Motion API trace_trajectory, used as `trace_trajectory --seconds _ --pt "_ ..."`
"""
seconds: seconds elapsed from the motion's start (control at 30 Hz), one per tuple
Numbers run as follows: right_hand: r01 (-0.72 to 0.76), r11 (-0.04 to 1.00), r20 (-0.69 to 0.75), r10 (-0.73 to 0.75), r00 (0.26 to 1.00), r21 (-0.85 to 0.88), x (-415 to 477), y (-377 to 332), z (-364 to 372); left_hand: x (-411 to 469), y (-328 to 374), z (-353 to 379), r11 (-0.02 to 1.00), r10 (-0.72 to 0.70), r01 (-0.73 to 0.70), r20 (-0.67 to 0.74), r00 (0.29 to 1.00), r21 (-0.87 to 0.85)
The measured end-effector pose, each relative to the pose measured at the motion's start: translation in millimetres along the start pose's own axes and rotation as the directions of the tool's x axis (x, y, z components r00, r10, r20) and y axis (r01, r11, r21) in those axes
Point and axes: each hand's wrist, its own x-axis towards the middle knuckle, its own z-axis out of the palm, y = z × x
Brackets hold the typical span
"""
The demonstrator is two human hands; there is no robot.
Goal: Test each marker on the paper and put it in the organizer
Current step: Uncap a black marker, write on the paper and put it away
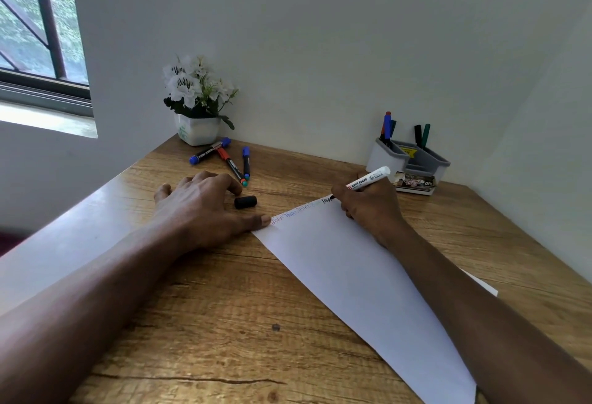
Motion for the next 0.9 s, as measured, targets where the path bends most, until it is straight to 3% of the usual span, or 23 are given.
trace_trajectory --seconds 0.4,0.6,0.77,0.9 --pt "-0.063 0.997 -0.01 0.064 0.998 0.037 -3.6 -3.7 -0.5 2.1 -2.1 1.5 1.0 -0.001 0.001 -0.008 1.0 -0.005" --pt "-0.137 0.953 0.007 0.14 0.99 0.27 -6.4 -9.8 -5.8 -0.4 -1.6 1.8 1.0 0.001 -0.002 -0.035 0.999 -0.022" --pt "-0.097 0.967 0.035 0.092 0.995 0.234 -8.8 -9.6 -4.1 -3.5 -2.4 3.3 0.998 0.007 -0.015 -0.123 0.992 -0.064" --pt "0.038 0.976 0.078 -0.056 0.995 0.213 -13.4 -13.1 -1.8 -1.0 -3.8 5.6 0.996 0.062 -0.075 -0.211 0.975 -0.05"
